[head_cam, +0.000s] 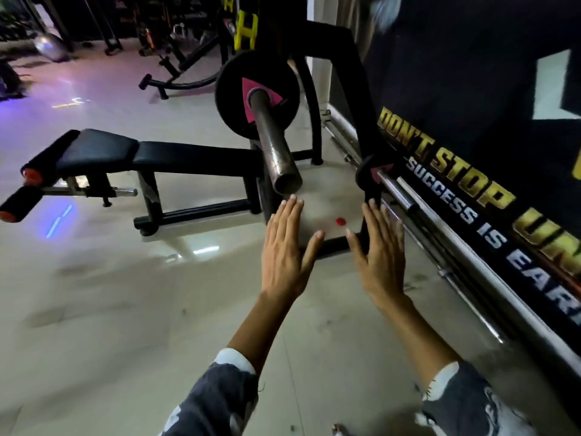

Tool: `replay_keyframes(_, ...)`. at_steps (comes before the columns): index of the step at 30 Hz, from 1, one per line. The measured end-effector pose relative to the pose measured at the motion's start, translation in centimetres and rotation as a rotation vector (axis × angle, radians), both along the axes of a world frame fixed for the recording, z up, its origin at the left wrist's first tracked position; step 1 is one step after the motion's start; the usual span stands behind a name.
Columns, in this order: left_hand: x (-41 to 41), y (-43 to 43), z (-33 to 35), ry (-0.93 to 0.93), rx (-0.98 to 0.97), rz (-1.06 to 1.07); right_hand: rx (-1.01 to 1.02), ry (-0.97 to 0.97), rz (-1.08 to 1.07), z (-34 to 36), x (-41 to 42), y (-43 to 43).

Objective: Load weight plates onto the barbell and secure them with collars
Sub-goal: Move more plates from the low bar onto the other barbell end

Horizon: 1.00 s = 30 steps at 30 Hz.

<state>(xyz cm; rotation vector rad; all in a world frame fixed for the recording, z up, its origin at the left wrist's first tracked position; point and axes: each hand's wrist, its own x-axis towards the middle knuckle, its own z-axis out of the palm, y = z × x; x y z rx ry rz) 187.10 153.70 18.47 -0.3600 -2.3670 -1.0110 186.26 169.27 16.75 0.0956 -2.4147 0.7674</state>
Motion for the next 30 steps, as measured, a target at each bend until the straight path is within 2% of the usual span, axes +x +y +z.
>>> replay_keyframes(3, 1.3, 2.9, -2.0, -0.094, -0.052, -0.041, 0.062, -0.082, -0.027, -2.1, 1.8, 2.4)
replay_keyframes(8, -0.2, 7.9, -6.1, -0.263, -0.224, -0.119, 0.213, -0.323, -0.166, -6.2, 2.3, 8.5)
replay_keyframes(14, -5.4, 14.1, -10.8, -0.38, -0.426, -0.208, 0.255, -0.39, -0.222, -9.0, -1.3, 15.5)
replay_keyframes(17, -10.0, 18.4, -12.8, -0.403, -0.469, -0.216, 0.249, -0.381, -0.226, -10.8, -5.5, 19.4)
replay_keyframes(22, -19.2, 25.6, -15.6, -0.442, -0.533, -0.189, 0.282, -0.513, -0.164, -13.2, -14.2, 26.2)
replay_keyframes(30, -34.2, 31.0, -17.9, -0.515, -0.482, -0.036, 0.341, -0.579, -0.069, -15.1, -30.3, 32.6)
